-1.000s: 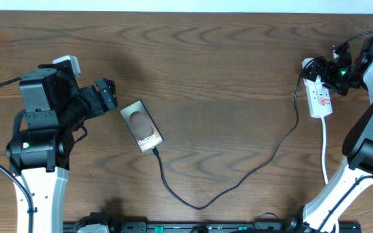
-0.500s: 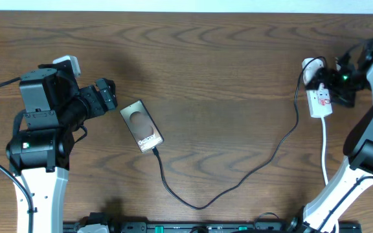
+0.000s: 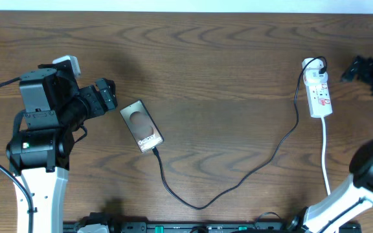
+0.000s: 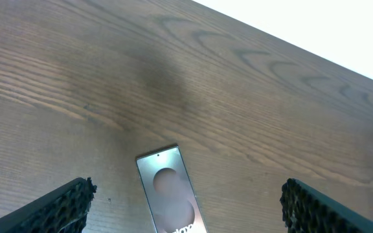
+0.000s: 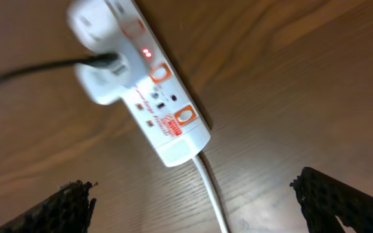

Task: Plug charger to phone and switch on socket
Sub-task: 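Lift the right gripper away from the power strip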

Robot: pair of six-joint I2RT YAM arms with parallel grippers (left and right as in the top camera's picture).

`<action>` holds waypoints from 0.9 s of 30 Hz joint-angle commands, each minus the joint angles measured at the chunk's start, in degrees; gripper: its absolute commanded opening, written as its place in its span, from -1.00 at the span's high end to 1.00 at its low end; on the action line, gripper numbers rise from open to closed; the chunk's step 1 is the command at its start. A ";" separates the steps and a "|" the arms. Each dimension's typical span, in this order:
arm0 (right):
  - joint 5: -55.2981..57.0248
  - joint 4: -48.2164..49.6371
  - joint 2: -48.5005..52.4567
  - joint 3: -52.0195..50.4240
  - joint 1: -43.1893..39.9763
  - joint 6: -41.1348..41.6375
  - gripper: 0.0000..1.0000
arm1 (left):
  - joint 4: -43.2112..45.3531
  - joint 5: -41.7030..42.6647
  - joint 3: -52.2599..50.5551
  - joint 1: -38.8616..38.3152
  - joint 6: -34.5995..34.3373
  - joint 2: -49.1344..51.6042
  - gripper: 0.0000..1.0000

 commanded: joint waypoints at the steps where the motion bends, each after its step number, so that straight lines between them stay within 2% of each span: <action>1: 0.09 -0.39 -9.60 2.05 0.66 4.92 -0.99 | -0.02 -0.59 0.48 0.15 0.55 -0.09 -0.87; 6: -6.12 1.66 -19.76 2.05 1.97 5.51 -0.98 | -0.02 -0.59 0.48 0.15 0.55 -0.09 -0.87; 13: -6.05 1.57 -28.70 2.05 2.01 5.49 -0.99 | -0.02 -0.59 0.48 0.15 0.52 -0.09 -0.87; 27: -6.05 1.57 -32.54 2.01 2.01 5.49 -0.99 | -0.02 -0.59 0.48 0.15 0.55 -0.09 -0.87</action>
